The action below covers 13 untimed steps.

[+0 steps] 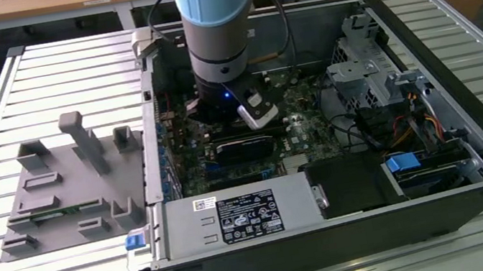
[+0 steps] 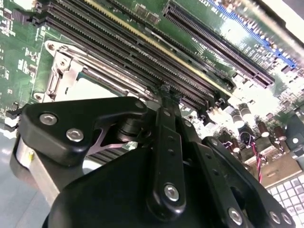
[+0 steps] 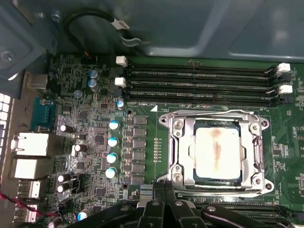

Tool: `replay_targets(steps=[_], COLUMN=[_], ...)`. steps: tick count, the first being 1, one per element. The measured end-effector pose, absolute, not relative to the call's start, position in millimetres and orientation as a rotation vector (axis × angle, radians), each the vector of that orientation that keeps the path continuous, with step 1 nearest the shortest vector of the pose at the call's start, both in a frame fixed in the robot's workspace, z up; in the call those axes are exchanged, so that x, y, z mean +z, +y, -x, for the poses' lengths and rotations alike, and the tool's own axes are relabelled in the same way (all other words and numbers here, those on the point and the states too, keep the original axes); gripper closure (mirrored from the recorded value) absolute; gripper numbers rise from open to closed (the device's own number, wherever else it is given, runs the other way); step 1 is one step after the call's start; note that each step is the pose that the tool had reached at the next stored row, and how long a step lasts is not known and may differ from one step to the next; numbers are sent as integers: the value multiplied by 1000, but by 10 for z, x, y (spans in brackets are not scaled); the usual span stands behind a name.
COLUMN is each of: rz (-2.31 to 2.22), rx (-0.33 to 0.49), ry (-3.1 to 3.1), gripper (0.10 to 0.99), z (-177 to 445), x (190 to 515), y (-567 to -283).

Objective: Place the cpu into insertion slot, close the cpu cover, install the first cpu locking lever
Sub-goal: 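Install the first cpu locking lever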

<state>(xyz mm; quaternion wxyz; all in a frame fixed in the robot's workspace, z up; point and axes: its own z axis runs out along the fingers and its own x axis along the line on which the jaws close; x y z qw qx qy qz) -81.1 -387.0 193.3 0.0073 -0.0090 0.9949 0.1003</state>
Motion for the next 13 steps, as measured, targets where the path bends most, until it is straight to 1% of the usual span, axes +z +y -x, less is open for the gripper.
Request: replay_targets(steps=[3,9,13], rz=[28,28,28], rx=[316,347,350], ry=[3112,3108,3108], gripper=[980,980,980], z=[815,818,818], x=[1951,1950,1941], y=[-3873,-3873,-3873])
